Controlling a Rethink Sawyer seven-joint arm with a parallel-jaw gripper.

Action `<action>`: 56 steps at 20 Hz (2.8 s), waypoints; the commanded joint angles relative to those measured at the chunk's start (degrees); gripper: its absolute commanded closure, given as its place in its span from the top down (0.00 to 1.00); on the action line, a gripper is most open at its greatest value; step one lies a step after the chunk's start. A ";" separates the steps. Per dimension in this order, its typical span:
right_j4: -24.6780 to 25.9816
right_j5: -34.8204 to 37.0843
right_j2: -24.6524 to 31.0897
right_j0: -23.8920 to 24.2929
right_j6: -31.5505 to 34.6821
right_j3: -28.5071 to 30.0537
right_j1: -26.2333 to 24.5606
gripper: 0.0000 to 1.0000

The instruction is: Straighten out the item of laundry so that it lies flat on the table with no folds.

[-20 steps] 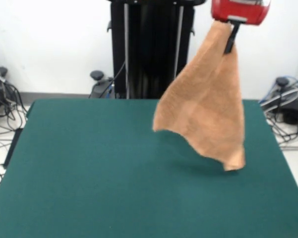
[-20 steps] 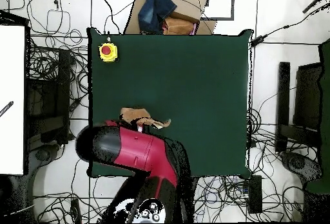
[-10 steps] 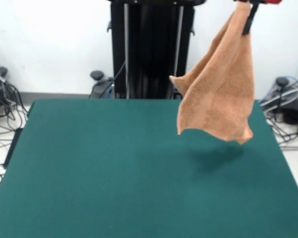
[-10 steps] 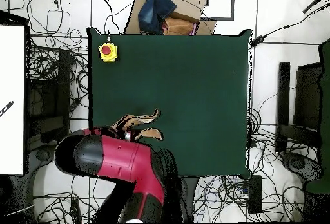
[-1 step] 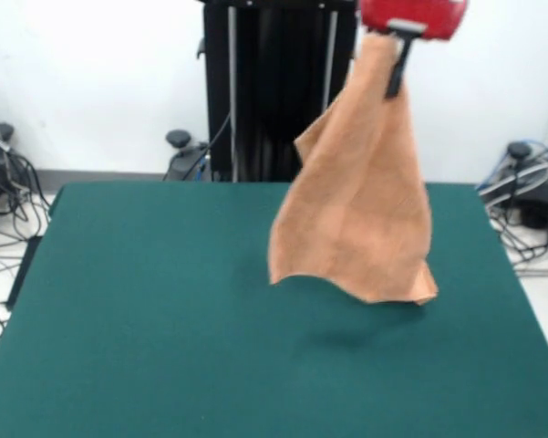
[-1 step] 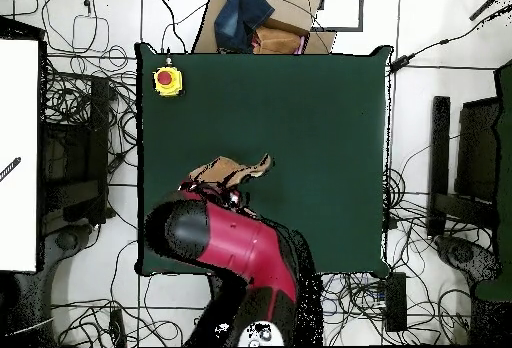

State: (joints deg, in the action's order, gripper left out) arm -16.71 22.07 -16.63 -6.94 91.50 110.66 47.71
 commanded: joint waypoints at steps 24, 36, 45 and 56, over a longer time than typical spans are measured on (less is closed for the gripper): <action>6.29 -9.79 13.14 10.63 5.00 5.60 -5.60 0.00; 16.18 -14.40 15.32 18.06 2.83 0.41 -10.23 0.00; 20.30 -17.09 15.33 19.02 4.53 -3.10 -13.81 0.00; 22.66 -17.79 15.84 20.30 5.17 -5.14 -15.03 0.00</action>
State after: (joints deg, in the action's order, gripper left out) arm 3.60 7.23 -6.70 12.09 91.50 109.49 34.05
